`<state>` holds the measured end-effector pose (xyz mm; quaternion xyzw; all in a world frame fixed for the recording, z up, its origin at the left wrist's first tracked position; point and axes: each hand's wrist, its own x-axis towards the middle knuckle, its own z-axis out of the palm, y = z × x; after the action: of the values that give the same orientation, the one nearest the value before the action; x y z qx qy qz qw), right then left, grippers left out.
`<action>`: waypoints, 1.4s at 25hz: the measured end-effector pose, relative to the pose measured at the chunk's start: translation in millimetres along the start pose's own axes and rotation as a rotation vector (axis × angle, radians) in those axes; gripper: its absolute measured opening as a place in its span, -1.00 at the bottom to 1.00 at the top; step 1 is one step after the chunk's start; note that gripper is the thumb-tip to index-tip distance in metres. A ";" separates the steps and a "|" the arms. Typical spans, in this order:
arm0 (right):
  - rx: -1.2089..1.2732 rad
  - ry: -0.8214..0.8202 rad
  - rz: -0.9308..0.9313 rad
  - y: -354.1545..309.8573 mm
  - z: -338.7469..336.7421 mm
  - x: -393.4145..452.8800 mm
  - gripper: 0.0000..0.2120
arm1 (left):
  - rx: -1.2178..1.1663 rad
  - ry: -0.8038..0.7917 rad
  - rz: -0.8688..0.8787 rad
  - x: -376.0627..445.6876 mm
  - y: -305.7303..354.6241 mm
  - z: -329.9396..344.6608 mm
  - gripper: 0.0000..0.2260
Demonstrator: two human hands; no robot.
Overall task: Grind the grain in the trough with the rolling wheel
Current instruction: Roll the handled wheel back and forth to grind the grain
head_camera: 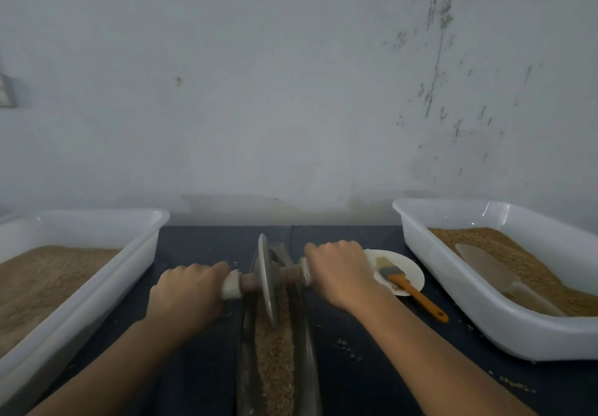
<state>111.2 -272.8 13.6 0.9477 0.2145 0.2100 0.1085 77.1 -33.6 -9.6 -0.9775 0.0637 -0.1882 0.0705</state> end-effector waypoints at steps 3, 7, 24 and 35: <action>0.122 -0.093 -0.010 -6.5 -4.8 -44.5 -0.73 | 0.033 -0.030 0.045 -33.2 5.1 -11.8 -0.79; 0.176 -0.355 -0.117 -2.6 -24.4 -87.3 -0.75 | -0.060 -0.164 0.120 -76.9 7.5 -34.1 -0.75; 0.132 -0.095 -0.124 -5.4 -13.3 -91.6 -0.76 | -0.097 -0.074 0.115 -71.5 4.0 -12.1 -0.72; 0.125 -0.046 0.115 4.9 18.6 -10.8 -0.79 | 0.120 0.019 0.037 14.1 9.8 -15.2 -0.74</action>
<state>112.4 -284.1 -5.2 0.9680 0.1696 0.1801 0.0418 83.4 -47.0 7.9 -0.9684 0.0709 -0.1995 0.1318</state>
